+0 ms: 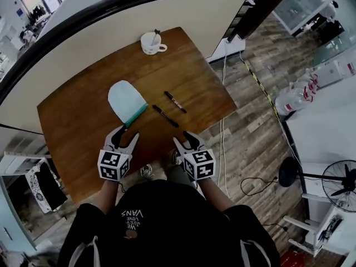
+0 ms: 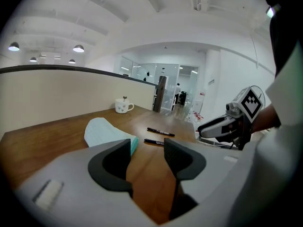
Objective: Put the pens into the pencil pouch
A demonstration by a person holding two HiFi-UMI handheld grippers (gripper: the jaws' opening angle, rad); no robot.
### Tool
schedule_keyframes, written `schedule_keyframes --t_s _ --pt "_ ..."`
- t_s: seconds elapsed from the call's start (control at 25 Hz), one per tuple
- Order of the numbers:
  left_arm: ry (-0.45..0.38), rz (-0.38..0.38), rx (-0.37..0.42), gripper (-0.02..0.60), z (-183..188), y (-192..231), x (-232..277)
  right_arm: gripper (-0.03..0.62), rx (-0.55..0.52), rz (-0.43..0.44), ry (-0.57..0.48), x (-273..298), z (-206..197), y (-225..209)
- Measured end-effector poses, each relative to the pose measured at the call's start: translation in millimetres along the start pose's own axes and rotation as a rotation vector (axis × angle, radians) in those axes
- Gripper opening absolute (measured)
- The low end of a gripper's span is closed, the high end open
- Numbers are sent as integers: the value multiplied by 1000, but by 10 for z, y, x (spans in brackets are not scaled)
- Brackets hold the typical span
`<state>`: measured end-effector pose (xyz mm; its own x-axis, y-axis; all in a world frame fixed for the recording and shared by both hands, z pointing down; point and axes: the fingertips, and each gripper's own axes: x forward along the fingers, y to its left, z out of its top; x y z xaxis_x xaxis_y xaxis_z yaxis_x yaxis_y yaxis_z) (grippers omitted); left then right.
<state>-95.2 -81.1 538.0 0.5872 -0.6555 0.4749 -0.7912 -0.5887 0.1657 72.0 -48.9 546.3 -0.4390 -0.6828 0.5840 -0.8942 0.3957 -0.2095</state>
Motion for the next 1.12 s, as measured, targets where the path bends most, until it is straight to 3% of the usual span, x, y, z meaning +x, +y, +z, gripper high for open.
schedule_keyframes --t_s 0.24,0.4,0.92,1.12 --pt "40 109 -14 204 -110 159 219 164 -190 56 99 426 -2 -244" --pt "98 138 45 205 -229 245 353 164 -279 105 173 668 -108 -289" --pt "309 94 275 204 -690 540 708 161 -377 179 276 1012 -374 -330" --pt "371 64 319 199 -811 602 830 102 -411 189 282 1089 -402 -332"
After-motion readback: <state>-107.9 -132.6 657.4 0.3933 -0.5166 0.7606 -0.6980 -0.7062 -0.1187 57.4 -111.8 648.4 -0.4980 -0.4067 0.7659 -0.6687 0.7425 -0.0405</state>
